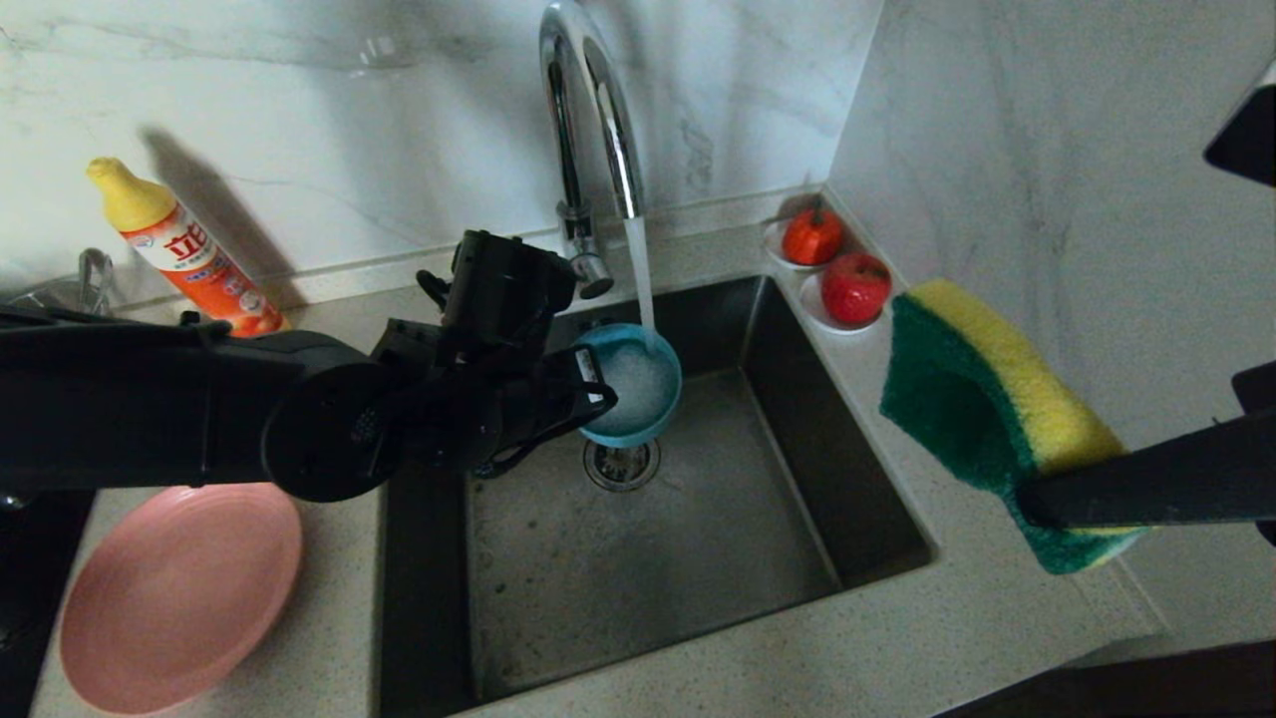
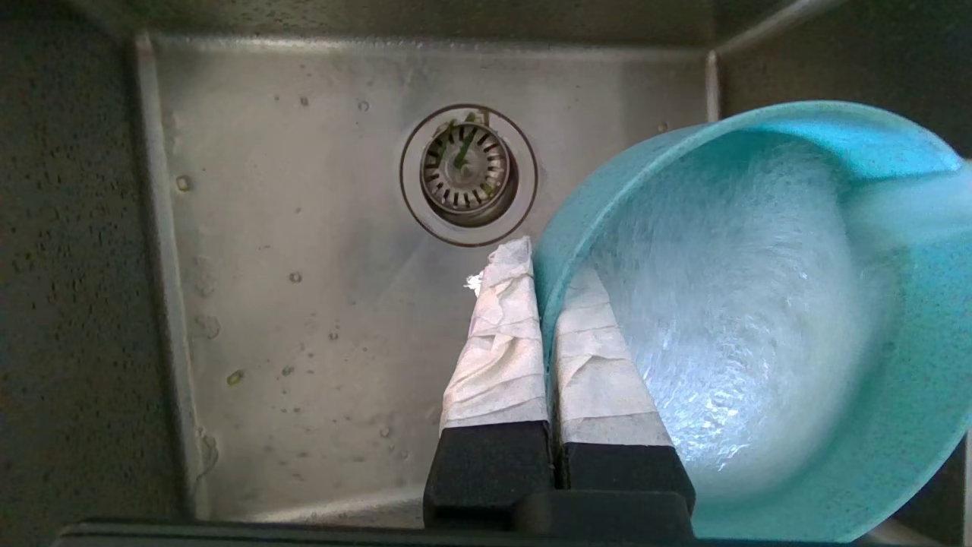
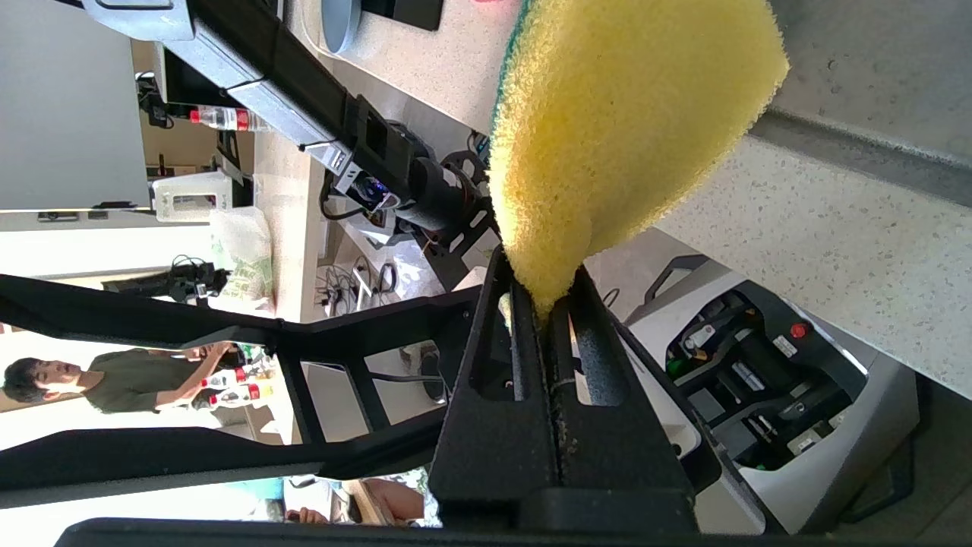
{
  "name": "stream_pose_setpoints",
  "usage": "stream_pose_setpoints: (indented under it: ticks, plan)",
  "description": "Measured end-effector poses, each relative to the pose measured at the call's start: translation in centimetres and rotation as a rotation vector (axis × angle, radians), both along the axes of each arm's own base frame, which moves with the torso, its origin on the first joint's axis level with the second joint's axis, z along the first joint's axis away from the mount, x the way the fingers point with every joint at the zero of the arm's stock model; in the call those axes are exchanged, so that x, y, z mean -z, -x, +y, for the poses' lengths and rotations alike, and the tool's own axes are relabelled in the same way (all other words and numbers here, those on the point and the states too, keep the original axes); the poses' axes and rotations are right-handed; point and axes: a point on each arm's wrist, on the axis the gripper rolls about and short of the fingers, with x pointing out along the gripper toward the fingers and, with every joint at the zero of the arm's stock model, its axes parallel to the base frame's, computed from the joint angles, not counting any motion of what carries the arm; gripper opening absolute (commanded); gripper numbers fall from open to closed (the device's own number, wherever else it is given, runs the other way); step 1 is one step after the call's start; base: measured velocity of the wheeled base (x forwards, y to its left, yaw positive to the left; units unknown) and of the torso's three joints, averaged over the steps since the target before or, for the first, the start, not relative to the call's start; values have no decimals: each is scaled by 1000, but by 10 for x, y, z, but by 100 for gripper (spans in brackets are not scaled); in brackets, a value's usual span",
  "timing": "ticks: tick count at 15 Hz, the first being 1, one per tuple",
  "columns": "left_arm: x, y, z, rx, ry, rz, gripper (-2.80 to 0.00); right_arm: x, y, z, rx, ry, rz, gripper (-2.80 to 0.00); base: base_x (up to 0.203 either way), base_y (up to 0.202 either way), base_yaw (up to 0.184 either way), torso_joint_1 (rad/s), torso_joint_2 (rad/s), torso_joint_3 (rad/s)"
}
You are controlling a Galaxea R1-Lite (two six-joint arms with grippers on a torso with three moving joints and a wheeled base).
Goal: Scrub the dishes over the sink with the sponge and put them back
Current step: Rinse the bowl
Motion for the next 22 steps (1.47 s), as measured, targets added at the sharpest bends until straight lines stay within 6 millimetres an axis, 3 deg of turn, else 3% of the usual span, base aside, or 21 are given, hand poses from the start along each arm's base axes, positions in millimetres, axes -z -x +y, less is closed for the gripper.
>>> stream_pose_setpoints:
  ticks: [4,8,15,22]
  plan:
    - [3,6,4,3,-25,12,-280,1,1,-1,-1,1,1,-280,0,0,0,0,0,0]
    - [10,25,19,27,-167,18,-280,0,2,-2,0,-1,-1,-280,0,0,0,0,0,0]
    - [-1,66,51,38,-395,-35,-280,0,3,-2,-1,-4,-4,-280,0,0,0,0,0,0]
    - [-22,87,66,79,-563,-244,-280,2,0,0,0,4,2,-280,0,0,0,0,0,0]
